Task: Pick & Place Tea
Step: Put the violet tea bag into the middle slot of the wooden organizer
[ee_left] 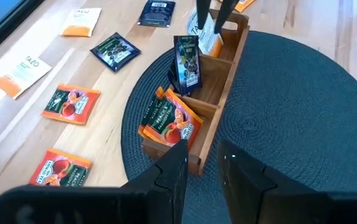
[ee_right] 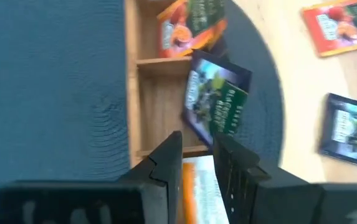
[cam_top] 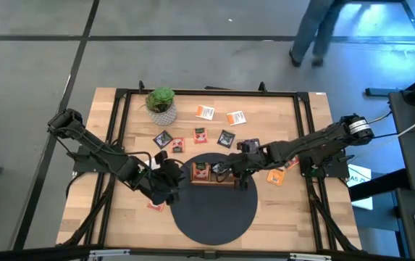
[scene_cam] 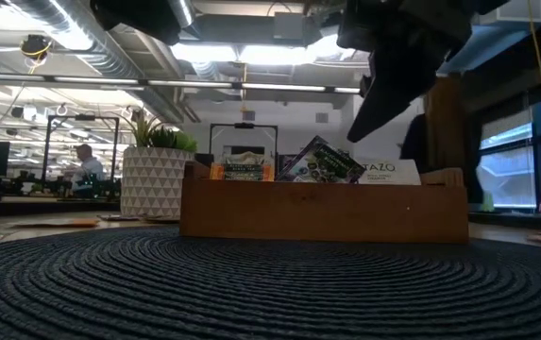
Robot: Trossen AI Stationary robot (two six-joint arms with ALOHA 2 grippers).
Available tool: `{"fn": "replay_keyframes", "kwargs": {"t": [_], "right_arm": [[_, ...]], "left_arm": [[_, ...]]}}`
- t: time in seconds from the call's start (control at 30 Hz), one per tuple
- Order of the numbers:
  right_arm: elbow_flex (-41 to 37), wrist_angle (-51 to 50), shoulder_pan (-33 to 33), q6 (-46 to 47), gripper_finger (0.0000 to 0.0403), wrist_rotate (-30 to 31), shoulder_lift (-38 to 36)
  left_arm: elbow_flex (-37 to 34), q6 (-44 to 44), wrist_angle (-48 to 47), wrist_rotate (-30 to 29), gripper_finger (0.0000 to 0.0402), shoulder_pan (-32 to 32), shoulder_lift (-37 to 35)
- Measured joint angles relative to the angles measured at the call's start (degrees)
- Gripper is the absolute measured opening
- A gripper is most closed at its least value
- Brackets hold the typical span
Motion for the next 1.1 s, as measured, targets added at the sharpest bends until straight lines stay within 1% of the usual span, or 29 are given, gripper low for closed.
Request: {"fn": "replay_keyframes", "kwargs": {"t": [0.13,0.2,0.37,0.53,0.67,0.8,1.0,1.1], "right_arm": [[0.0,0.2,0.0,0.1,0.0093,3.5,0.0],[0.0,0.5,0.0,0.4,0.0093,3.8,0.0],[0.0,0.5,-0.1,1.3,0.0093,3.7,0.3],[0.0,0.4,-0.8,4.1,0.0093,3.6,2.3],[0.0,0.5,-1.1,4.3,0.0093,3.6,3.6],[0.0,0.6,-1.1,4.3,0.0093,3.6,4.1],[0.0,0.5,-1.2,4.6,0.0093,1.9,4.1],[0.0,0.5,-1.2,5.8,0.0085,2.0,4.1]], "left_arm": [[0.0,0.0,0.0,0.0,0.0084,0.0,0.0],[0.0,0.0,0.0,0.0,0.0084,0.0,0.0],[0.0,0.1,0.1,-0.3,0.0084,0.0,0.0],[0.0,0.1,0.1,-0.6,0.0084,0.0,0.0],[0.0,0.0,0.1,-0.6,0.0084,0.0,0.0],[0.0,0.0,0.1,-0.6,0.0084,0.0,0.0],[0.0,0.0,0.1,-0.6,0.0084,0.0,0.0],[0.0,0.0,0.1,-0.6,0.0084,0.0,0.0]]}}
